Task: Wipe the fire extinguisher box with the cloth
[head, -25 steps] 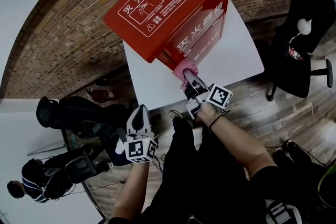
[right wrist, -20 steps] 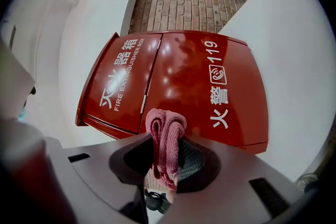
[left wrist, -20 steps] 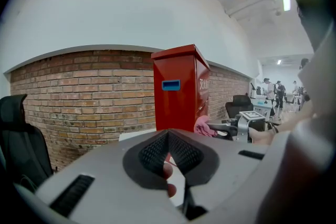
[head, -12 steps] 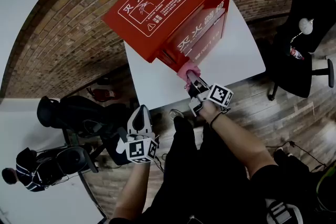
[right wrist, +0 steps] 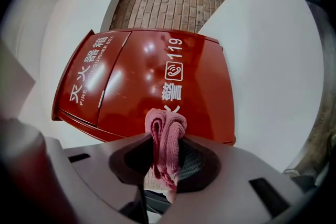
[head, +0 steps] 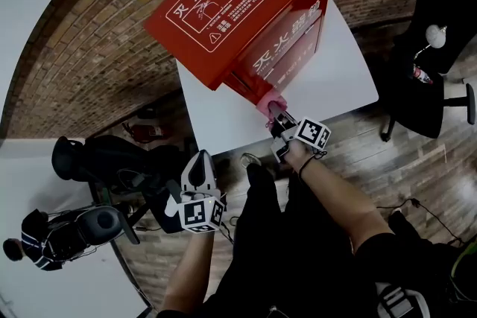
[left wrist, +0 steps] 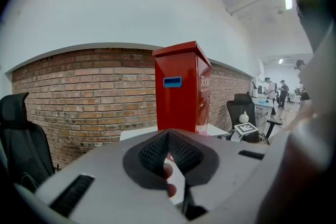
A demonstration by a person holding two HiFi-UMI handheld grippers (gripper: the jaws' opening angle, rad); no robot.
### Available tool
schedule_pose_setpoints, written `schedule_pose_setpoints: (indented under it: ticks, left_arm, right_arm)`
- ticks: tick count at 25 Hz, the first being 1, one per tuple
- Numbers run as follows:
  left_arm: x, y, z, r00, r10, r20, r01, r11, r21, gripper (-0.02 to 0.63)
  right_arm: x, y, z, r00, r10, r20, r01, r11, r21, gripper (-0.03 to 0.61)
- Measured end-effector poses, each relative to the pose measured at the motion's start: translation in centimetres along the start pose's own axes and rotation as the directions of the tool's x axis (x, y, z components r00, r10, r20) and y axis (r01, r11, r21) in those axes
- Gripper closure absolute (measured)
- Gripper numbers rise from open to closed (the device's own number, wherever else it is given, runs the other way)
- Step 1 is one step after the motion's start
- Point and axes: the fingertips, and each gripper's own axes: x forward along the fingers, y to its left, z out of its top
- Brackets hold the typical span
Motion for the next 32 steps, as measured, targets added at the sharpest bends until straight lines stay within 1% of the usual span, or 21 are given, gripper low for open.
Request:
schedule_pose_setpoints:
  ticks: [6,13,21,24,26,32]
  left_arm:
    - [-0.2,0.3,-0.8,1.0,0.01,-0.015,-0.011,1.0,-0.01,0.586]
    - [-0.1,0.4,-1.8,0.999,0.018,-0.034,-0.019,0.999,-0.026,0.586]
    - [0.1,0.3,-2.1,0.999,0.02,-0.043,-0.021,0.999,-0.031,0.586]
    - [0.2,0.4,-2.3,0.998,0.023,-0.052,-0.025,0.999,-0.033,0.586]
    - [0.2,0.4,-2.4,0.998,0.024,-0.055,-0.026,0.999,-0.033,0.586]
    - [0.5,0.1,-2.4,0.998,0.02,-0.057,-0.021,0.999,-0.03,0.586]
  right_arm:
    - [0.1,-3.9,-0.6,0.995,-0.091,-0.028,0.091,0.996,-0.001,0.472]
    - [0.5,-8.6,-1.0,0.981,-0.185,-0.065,0.185,0.983,-0.005,0.472]
    - [0.8,-13.2,-1.2,0.948,-0.308,-0.086,0.308,0.951,-0.006,0.472]
    - [0.8,-14.9,-1.5,0.923,-0.37,-0.106,0.371,0.929,-0.017,0.472]
    - [0.9,-15.3,-1.5,0.917,-0.383,-0.113,0.382,0.924,-0.03,0.472]
    - [1.0,-15.2,-1.4,0.918,-0.378,-0.122,0.375,0.926,-0.042,0.472]
